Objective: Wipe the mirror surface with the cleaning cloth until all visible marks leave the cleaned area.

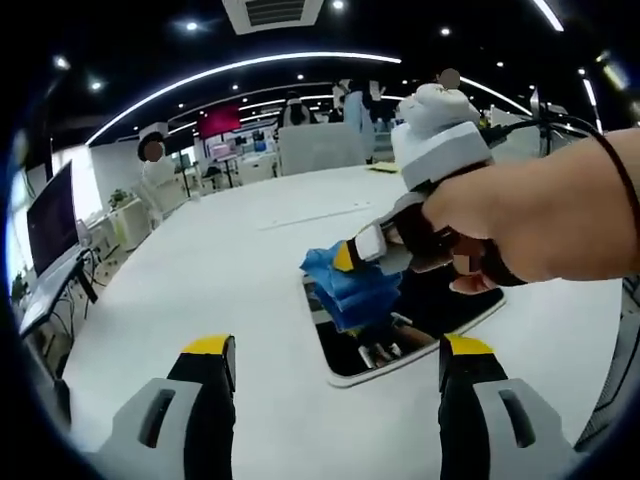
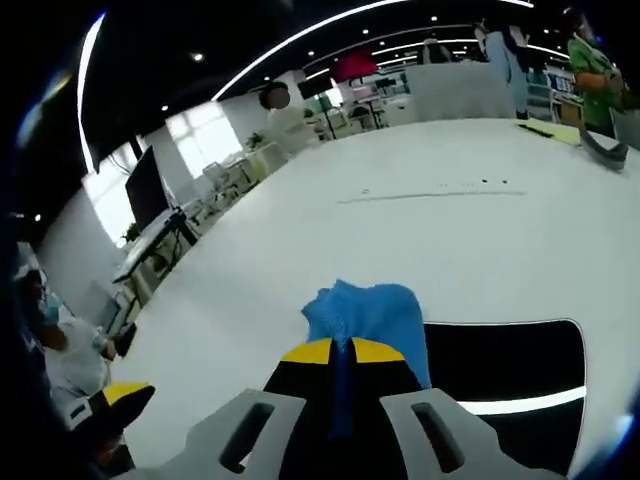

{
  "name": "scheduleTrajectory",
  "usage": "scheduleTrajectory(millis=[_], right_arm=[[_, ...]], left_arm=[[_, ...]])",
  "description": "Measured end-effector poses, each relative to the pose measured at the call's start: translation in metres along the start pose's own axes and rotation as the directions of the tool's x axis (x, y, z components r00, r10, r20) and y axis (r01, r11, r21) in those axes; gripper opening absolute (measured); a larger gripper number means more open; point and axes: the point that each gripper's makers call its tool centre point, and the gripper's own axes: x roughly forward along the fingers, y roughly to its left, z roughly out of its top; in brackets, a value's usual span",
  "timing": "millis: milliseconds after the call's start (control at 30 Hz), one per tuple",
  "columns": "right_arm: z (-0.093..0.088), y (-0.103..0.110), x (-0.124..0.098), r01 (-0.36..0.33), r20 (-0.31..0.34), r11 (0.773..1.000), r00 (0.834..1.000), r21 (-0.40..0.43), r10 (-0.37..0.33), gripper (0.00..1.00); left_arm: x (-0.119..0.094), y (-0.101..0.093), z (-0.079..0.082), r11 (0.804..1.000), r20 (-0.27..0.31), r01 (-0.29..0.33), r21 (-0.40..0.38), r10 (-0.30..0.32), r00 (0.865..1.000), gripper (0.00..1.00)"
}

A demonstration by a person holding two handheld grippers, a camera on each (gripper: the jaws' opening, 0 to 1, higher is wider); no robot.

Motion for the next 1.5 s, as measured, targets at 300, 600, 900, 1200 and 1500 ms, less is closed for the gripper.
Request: scheduleTrajectory(millis=[300,600,900,1200,1500], right_arm=[[-0.01,0.002,0.009,-0.009,-0.013,0.999,1.0,0.041,0.01,0.01],[-0.015,0.003,0.01,-0.023,-0.005,0.999,1.0,-0.028,0.023,0.01],[-0.016,0.003,0.01,-0.035,0.005,0.999,0.999,-0.027,0.035,0.01],[-0.014,-0.003,0.008,-0.027,0.014,1.0,1.0,-0.008,0.027,0.01],[-0.013,-0.011,0.004,-0.013,0.02,1.0,1.0,0.004,0.012,0.01]], left_arm=[[0.001,0.002,-0.004,1.0,-0.011,-0.004,-0.003,0.004,1.0,0.84],[0.002,0.001,-0.006,1.0,-0.021,0.002,-0.003,-0.002,1.0,0.84],[0.002,0.001,-0.005,1.0,-0.012,0.003,-0.009,-0.003,1.0,0.84],[0.001,0.001,-0.006,1.0,-0.014,0.005,-0.004,-0.005,1.0,0.84],[0.001,-0.001,-0.006,1.0,-0.018,0.013,-0.004,-0.013,1.0,0.84]])
